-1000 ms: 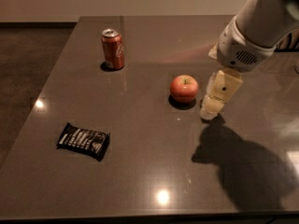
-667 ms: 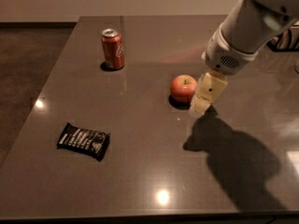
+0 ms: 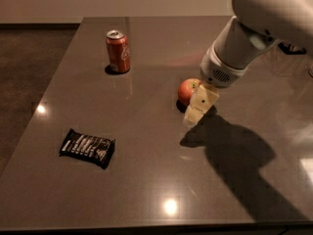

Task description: Pick apple

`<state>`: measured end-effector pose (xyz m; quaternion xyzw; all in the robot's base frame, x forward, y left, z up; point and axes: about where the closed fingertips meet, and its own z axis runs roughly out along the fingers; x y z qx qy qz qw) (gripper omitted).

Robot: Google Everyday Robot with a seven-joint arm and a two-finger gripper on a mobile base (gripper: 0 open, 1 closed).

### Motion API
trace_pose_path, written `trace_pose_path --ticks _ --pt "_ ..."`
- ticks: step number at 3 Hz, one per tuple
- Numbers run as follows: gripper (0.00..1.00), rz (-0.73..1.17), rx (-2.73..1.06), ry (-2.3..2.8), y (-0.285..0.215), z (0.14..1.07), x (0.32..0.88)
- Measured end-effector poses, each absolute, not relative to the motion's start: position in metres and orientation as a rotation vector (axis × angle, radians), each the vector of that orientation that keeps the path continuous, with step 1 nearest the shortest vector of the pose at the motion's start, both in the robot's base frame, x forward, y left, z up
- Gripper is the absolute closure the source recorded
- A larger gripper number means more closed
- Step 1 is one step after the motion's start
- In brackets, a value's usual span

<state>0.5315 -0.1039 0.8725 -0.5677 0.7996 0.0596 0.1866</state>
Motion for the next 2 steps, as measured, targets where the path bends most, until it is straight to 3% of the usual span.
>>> trace_pose_path --ticks 1,2 --pt "0.0 0.204 -1.6 2.244 -0.0886 0.8653 0.5394" --pt "0.15 0.225 -1.581 2.248 -0.0813 0.8602 0.5483"
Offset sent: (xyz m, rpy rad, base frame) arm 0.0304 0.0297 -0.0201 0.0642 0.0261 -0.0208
